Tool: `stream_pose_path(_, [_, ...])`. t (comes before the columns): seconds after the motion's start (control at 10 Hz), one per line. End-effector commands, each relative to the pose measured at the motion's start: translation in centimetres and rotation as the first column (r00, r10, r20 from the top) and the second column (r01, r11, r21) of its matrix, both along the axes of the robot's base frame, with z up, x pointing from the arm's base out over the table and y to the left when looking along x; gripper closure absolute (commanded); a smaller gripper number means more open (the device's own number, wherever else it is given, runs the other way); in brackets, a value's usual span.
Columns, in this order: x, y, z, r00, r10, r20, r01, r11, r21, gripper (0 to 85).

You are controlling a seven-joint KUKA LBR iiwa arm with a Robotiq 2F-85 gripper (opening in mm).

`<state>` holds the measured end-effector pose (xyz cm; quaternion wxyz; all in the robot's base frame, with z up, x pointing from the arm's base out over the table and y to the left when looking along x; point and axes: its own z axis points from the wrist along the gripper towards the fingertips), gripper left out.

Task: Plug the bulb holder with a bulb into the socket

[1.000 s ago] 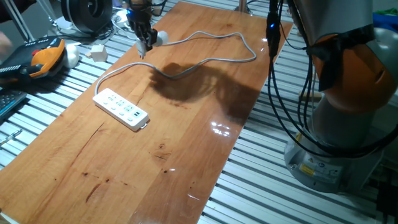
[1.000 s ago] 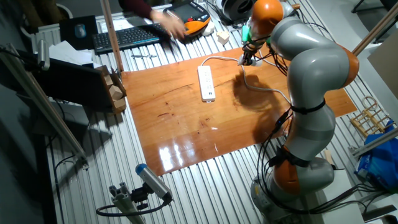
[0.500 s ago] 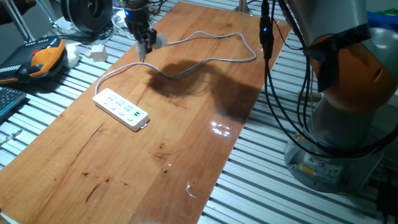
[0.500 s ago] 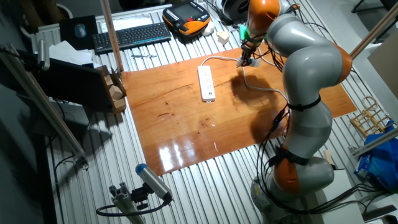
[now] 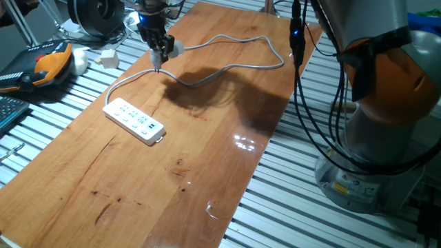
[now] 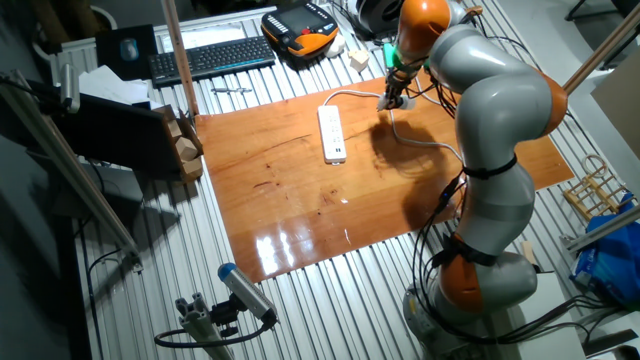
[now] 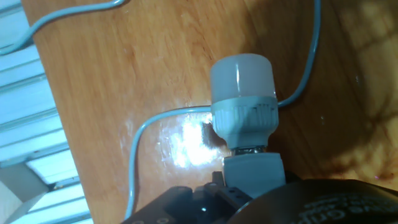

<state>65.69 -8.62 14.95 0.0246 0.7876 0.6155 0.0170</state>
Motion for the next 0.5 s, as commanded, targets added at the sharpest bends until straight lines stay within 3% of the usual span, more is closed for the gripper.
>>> stream_pose_path(0.0, [0.09, -0.21, 0.05, 1.000, 0.013, -0.002, -0.013, 1.000, -0.012, 85.0])
stream_pose_path(0.2, [0.44, -0.94, 0.52, 1.000, 0.026, 0.003, -0.026, 1.000, 0.003, 85.0])
stream_pose_path(0.4, [0.32, -0.77, 0.45, 1.000, 0.029, 0.007, -0.029, 1.000, -0.002, 85.0])
